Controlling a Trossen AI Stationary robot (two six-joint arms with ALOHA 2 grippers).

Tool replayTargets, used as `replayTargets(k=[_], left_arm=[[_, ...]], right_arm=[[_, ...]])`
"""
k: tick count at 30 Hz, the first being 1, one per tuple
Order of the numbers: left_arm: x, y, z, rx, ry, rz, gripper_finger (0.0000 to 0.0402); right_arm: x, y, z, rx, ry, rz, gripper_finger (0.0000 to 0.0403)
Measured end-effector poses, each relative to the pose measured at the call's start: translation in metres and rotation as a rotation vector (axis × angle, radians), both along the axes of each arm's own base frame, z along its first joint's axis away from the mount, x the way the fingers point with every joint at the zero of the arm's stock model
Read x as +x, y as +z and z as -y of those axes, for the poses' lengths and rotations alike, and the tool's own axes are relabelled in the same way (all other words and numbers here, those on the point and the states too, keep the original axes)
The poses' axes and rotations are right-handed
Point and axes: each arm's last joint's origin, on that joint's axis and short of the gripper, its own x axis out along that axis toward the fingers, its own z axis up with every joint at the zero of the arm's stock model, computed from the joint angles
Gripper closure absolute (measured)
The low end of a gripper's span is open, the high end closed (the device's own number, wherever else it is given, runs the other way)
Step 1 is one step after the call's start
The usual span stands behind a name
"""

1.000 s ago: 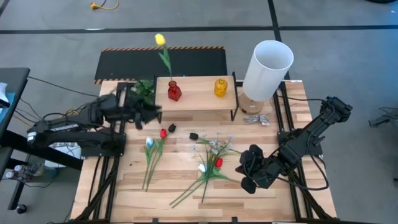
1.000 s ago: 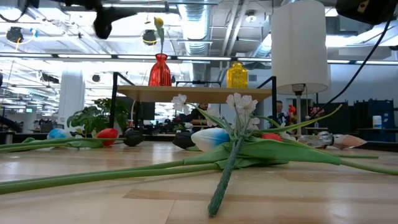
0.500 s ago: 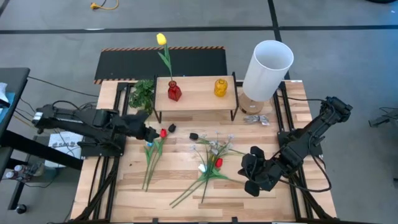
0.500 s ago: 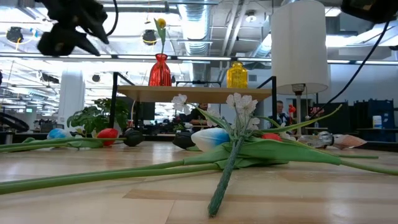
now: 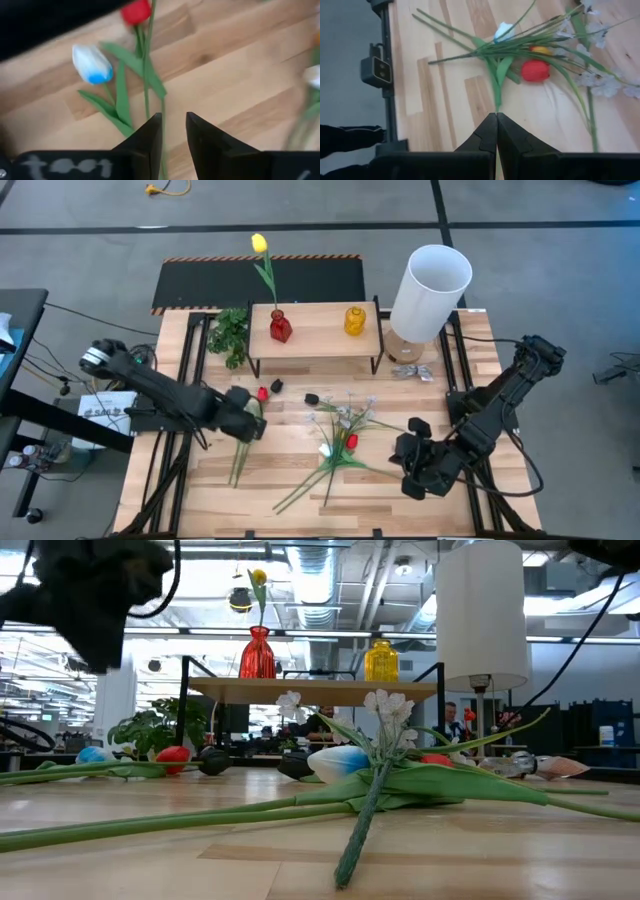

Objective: Pick and place flowers into a vace then onto a shelf
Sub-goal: Put the left black flower into the red vase on the shelf

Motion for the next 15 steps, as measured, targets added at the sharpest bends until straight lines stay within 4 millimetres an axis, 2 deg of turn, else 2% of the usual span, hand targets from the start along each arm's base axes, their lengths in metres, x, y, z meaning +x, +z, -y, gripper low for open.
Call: replayTargets(k=[4,9,15], left_arm=[[0.008,-0.016,0.006,0.025,0.010,-0.068,0.0333],[0.016,-0.025,0.006,0.032,-0.019,-0.105,0.0330],[0.020,-0.031,0.000,0.059,-0.071,-0.119,0.0303]], right_arm=[[-0.001,-0.001,0.001,-0.016,0.001,-0.016,0.0403],[-0.001,-0.001,0.001,-0.029,0.018,-0.015,0.0403],[-0.001,-0.001,0.001,-0.028,0.021,-0.013,0.0403]])
